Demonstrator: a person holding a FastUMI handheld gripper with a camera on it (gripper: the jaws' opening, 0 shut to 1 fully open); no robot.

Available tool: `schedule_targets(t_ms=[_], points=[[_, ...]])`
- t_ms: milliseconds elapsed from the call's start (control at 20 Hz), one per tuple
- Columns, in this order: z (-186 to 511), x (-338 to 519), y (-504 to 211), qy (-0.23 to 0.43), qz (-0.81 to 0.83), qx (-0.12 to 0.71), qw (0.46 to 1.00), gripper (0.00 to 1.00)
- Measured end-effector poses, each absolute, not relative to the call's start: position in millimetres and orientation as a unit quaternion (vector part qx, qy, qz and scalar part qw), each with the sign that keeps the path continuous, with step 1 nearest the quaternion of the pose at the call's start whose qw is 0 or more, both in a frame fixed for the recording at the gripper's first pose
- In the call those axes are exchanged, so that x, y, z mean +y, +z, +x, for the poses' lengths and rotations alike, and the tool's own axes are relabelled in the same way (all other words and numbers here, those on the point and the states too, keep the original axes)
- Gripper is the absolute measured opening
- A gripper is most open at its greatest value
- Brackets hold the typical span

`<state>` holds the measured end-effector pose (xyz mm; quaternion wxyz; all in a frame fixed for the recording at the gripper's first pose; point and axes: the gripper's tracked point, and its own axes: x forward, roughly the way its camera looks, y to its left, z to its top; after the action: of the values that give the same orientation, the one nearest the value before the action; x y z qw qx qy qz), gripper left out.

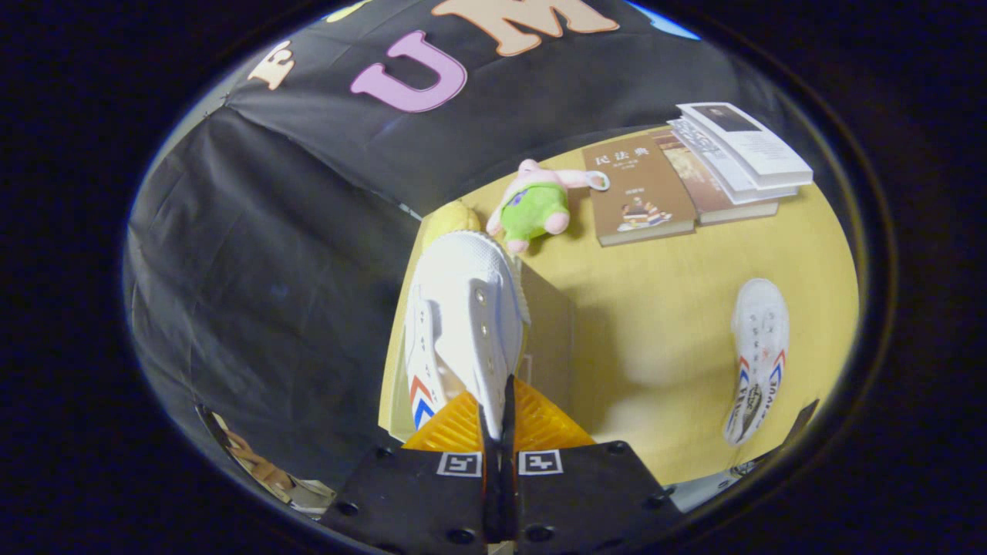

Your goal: Open the storage box then place both shoes into the box .Put the left shoe in first, then the right shoe, with the right side of both shoes facing outward in a uniform manner.

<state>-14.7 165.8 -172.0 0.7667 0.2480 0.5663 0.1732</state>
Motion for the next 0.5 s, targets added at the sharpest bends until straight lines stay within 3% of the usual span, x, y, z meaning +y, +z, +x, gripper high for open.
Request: schedule_targets(t_ms=[500], points=[[-9.0, 253.1, -211.9, 0.18, 0.216, 0.591, 0.756, 0.04]])
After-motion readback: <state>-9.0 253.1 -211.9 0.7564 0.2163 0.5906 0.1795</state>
